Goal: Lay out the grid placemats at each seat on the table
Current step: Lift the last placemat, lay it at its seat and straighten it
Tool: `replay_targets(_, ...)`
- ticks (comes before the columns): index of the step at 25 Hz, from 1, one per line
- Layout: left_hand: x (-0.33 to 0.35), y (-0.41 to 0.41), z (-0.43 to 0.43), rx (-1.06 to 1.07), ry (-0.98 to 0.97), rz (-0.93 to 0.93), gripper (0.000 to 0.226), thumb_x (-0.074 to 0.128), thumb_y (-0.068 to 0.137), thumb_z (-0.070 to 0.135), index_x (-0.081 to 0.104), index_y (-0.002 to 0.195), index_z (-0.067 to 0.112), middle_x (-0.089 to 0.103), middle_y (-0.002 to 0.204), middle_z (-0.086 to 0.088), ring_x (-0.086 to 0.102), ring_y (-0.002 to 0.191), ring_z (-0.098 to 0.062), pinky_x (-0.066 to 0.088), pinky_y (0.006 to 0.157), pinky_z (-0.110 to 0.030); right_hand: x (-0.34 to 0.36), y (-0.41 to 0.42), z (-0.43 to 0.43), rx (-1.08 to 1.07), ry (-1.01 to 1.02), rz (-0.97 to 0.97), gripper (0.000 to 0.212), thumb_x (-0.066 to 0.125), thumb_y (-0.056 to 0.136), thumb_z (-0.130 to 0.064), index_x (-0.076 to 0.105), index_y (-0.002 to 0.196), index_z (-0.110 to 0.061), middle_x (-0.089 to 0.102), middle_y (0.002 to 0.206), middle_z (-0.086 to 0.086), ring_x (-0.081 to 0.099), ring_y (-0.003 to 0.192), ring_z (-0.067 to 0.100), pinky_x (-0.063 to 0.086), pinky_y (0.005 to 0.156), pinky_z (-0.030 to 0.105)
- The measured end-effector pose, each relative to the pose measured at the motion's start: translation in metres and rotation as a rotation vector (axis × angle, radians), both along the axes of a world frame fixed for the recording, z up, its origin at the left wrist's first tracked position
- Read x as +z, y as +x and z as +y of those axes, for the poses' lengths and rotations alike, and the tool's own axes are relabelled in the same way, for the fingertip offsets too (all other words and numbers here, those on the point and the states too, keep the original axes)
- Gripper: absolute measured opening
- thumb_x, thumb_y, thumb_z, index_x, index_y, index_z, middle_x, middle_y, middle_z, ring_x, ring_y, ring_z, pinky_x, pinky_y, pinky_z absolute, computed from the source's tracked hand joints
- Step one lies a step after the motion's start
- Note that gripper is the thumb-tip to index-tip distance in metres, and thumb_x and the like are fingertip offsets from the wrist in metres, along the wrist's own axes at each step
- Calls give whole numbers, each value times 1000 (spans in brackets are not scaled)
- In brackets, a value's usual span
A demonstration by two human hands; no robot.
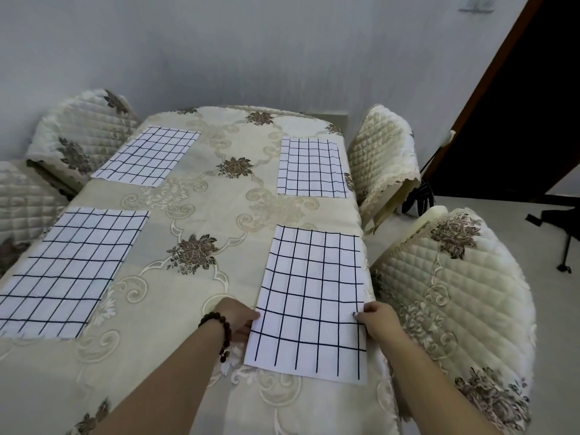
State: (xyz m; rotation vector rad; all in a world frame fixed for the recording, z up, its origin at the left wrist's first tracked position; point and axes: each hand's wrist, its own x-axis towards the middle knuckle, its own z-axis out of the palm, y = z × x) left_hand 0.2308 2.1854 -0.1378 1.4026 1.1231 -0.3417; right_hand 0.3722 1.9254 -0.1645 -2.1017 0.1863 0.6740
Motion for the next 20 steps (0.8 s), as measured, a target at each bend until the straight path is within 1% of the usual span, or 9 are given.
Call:
replay_targets(2, -2, 1, -2, -15, -33, 17, 13, 68, 79, 2, 65, 85, -9, 72, 82, -24, 71, 74, -36, 59, 70, -48, -4, 3, 0, -52, 22, -38, 7, 68, 80, -6, 67, 86, -3, 68, 90, 14, 63, 88, 31, 53, 82, 39)
replay_targets(3, -2, 2, -3, -26, -51, 21, 14, 68, 78, 2, 65, 87, -9, 72, 82, -25, 71, 75, -36, 58, 72, -49, -4, 4, -1, -77, 29, -51, 11, 69, 80, -8, 67, 89, -2, 69, 95, 15, 63, 92, 32, 53, 86, 41)
replay_targets(5, -2, 5, -7, -36, -71, 17, 15, 67, 78, 1, 65, 88, -9, 72, 84, -26, 71, 77, -38, 58, 73, -50, -3, 6, -3, -105, 33, -70, 15, 69, 81, -12, 65, 92, -3, 67, 97, 14, 61, 89, 30, 51, 80, 35)
replay_targets(7, -2, 6, -11, -21, -93, 2, 10, 65, 81, -1, 64, 86, -10, 72, 81, -26, 70, 77, -38, 58, 73, -49, 2, 8, -7, -107, 9, -60, 16, 70, 82, -14, 62, 92, -6, 64, 91, 12, 58, 80, 26, 45, 71, 30)
replay_targets(9, -2, 8, -15, 4, -121, -24, 7, 62, 83, -2, 62, 83, -9, 71, 77, -24, 69, 75, -37, 58, 71, -48, 1, 10, -13, -76, -37, -21, 18, 72, 79, -14, 64, 91, -3, 64, 87, 14, 57, 76, 25, 44, 68, 30)
replay_targets(11, -4, 9, -17, 15, -116, -40, 6, 62, 84, -3, 62, 83, -9, 70, 80, -25, 68, 77, -38, 57, 74, -50, 4, 8, -17, -29, -100, 15, 15, 73, 78, -11, 65, 87, -2, 63, 81, 14, 57, 73, 25, 45, 65, 30)
replay_targets(14, -6, 10, -19, 10, -64, -41, 6, 63, 83, -4, 61, 82, -9, 69, 87, -28, 68, 81, -40, 57, 75, -54, 2, 4, -23, -40, -126, 22, 9, 72, 77, -8, 64, 78, -6, 61, 69, 10, 56, 68, 25, 48, 65, 33)
replay_targets(17, -12, 12, -18, -41, 64, -24, 8, 66, 81, -1, 63, 81, -8, 68, 89, -29, 69, 80, -40, 58, 73, -52, 1, -2, -24, -37, -118, -47, 15, 73, 76, -9, 61, 70, -15, 61, 66, 5, 56, 67, 23, 49, 69, 34)
replay_targets(20, -19, 11, -16, -101, 168, -15, 10, 68, 79, 5, 65, 79, -5, 70, 88, -27, 70, 81, -38, 58, 75, -51, 0, -7, -24, -34, -86, -101, 17, 74, 75, -9, 62, 67, -17, 61, 61, 2, 52, 57, 18, 45, 63, 31)
